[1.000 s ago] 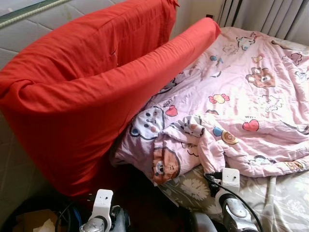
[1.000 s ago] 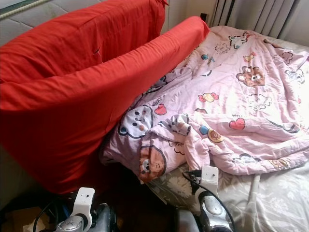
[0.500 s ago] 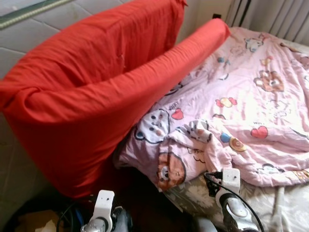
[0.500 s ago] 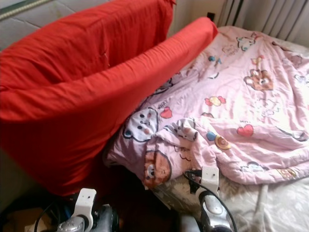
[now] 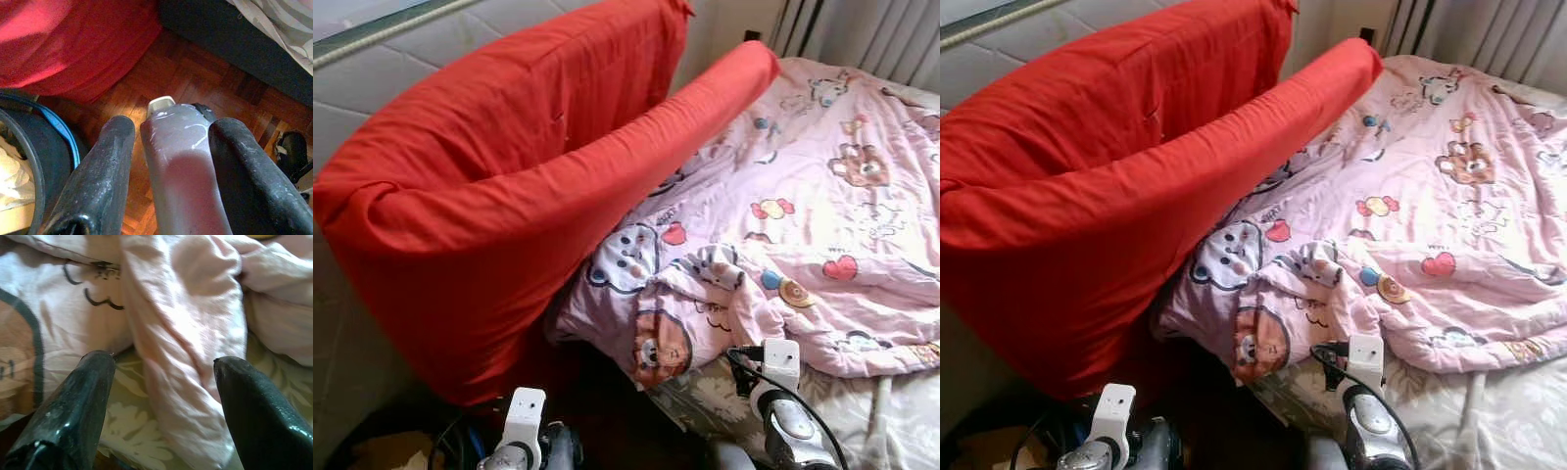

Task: Clean up the room

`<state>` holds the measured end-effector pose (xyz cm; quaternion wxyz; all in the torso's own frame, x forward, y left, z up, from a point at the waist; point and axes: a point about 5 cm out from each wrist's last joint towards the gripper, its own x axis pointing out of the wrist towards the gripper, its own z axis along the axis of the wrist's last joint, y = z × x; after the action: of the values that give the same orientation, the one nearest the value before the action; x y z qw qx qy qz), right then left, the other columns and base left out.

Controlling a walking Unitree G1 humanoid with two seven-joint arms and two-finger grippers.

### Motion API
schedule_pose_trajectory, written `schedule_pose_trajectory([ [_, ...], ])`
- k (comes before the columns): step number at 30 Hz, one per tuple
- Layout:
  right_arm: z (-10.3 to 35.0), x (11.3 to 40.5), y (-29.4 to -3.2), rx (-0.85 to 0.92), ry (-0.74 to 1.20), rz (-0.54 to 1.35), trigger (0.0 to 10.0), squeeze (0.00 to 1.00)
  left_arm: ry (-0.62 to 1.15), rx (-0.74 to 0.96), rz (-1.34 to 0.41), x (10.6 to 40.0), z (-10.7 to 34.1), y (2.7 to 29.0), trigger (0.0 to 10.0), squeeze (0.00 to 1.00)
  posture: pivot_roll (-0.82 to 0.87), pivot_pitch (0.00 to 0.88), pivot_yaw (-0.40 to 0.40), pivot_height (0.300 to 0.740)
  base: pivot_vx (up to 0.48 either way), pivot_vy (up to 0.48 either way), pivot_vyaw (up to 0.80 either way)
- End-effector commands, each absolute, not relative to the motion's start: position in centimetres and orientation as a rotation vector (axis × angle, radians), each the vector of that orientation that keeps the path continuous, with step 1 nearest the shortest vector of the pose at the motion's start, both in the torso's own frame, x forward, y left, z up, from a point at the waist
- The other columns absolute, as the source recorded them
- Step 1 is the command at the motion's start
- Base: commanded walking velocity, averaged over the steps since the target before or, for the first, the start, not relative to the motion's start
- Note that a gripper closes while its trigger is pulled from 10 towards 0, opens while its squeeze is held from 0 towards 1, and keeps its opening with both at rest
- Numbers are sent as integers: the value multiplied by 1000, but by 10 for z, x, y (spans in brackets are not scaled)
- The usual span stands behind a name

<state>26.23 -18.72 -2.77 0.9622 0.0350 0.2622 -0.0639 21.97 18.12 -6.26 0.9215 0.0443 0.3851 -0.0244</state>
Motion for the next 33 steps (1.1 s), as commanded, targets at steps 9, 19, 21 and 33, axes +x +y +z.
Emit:
schedule_pose_trajectory([
  [9, -31, 259, -188, 101, 550, -153, 10000, 0, 840, 89, -51, 210, -69, 183, 10000, 0, -94, 148, 24, 632, 0, 0, -51],
  [19, -31, 257, -192, 96, 545, -162, 10000, 0, 839, 91, -55, 210, -69, 182, 10000, 0, -95, 138, 27, 632, 25, 0, -93],
  [21, -32, 257, -192, 96, 546, -163, 10000, 0, 840, 91, -57, 209, -69, 182, 10000, 0, -96, 136, 28, 632, 246, 0, 0],
  [33, -33, 255, -192, 101, 557, -161, 10000, 0, 845, 92, -61, 207, -70, 182, 10000, 0, -96, 127, 29, 632, 273, 0, 0],
])
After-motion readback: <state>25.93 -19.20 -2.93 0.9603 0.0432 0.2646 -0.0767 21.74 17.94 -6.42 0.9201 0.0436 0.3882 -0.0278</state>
